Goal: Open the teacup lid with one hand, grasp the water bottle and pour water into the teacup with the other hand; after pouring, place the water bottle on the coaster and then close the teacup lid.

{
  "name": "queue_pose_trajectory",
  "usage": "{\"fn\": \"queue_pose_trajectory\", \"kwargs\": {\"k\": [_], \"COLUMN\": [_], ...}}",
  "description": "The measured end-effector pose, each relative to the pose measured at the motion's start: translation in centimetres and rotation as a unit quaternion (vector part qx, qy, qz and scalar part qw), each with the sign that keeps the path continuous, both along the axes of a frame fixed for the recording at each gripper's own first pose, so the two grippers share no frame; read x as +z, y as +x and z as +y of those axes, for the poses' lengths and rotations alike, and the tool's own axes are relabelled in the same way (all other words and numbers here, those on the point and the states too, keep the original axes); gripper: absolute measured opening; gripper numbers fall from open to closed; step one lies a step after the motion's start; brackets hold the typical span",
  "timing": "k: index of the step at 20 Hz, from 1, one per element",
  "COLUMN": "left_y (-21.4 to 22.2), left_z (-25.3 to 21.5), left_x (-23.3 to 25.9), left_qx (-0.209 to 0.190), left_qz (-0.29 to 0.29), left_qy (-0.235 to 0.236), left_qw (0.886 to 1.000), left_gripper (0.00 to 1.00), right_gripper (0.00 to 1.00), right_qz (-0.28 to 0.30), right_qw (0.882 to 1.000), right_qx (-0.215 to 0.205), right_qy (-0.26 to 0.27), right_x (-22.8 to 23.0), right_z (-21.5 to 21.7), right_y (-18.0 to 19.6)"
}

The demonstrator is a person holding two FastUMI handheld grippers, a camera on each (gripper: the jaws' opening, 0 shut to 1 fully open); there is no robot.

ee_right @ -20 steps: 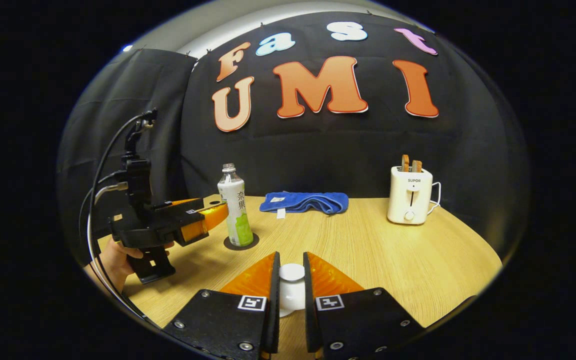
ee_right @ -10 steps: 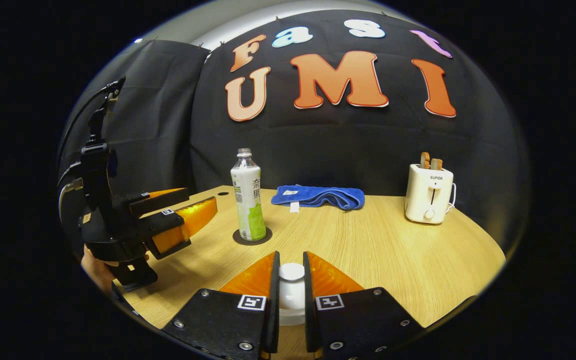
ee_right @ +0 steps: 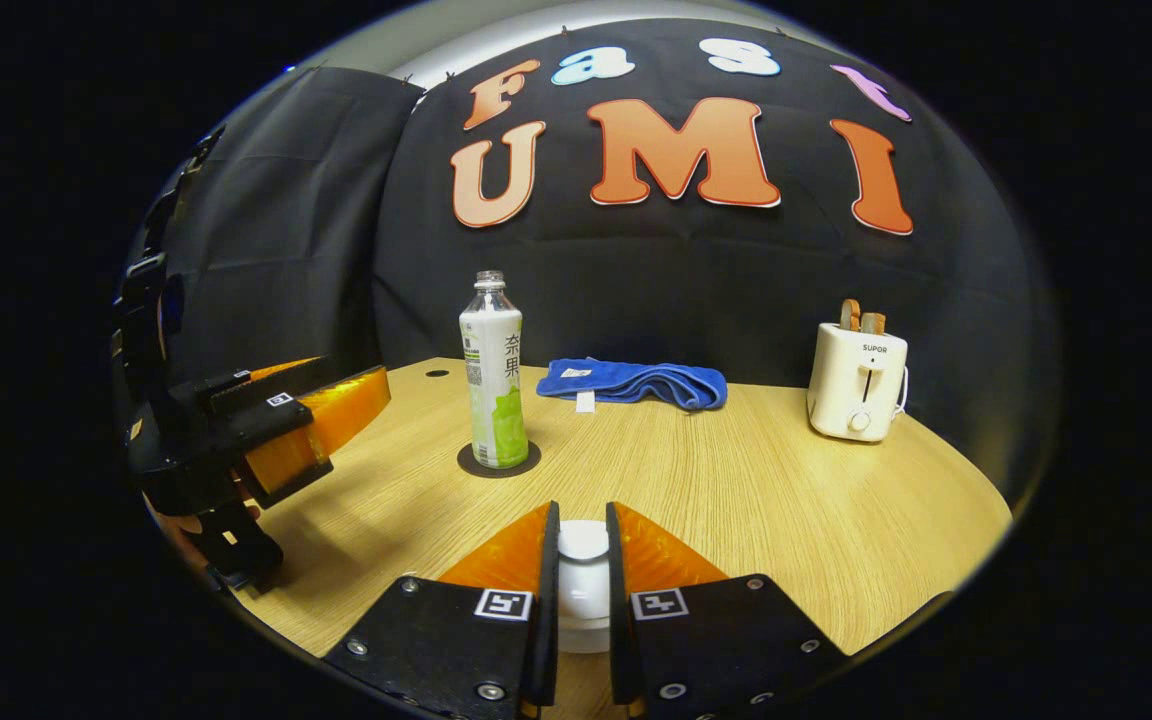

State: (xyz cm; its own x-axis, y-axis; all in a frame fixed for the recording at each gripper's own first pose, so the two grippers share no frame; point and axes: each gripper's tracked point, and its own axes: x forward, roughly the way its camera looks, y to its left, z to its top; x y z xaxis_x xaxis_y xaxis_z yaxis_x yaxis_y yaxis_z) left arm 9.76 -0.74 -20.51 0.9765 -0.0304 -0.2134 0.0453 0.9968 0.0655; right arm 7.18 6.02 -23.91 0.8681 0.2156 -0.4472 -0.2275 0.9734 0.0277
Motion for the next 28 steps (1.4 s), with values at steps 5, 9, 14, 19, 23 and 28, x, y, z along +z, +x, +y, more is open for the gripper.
{"fn": "queue_pose_trajectory", "kwargs": {"k": [5, 9, 14, 19, 23, 28], "left_y": [-0.4, -0.9, -1.3, -2.6, -3.9, -5.1], "left_z": [-0.5, -1.4, -0.7, 0.2, 0.5, 1.5], "left_x": [0.0, 1.1, 4.6, 8.6, 11.6, 15.3], "left_qx": [0.001, -0.010, -0.009, -0.012, -0.023, -0.022], "left_qz": [0.004, -0.001, -0.019, -0.038, -0.040, -0.059], "left_qy": [-0.002, -0.004, -0.020, -0.028, -0.024, -0.008], "left_qw": [1.000, 1.000, 1.000, 0.999, 0.999, 0.998], "left_gripper": [1.00, 0.96, 1.00, 0.96, 0.96, 0.96], "right_gripper": [0.25, 0.33, 0.55, 0.63, 0.63, 0.63], "right_qz": [-0.009, -0.034, -0.097, -0.136, -0.177, -0.196], "right_qw": [1.000, 0.999, 0.994, 0.989, 0.983, 0.978], "right_qx": [-0.002, 0.006, -0.007, -0.019, -0.044, -0.074], "right_qy": [-0.003, 0.016, 0.043, 0.049, 0.023, 0.020], "right_x": [0.1, 2.3, 8.5, 14.1, 18.6, 21.7], "right_z": [-0.2, 0.2, -0.9, -2.2, -3.7, -5.4], "right_y": [0.1, -0.3, -0.8, -2.4, -3.6, -4.9]}}
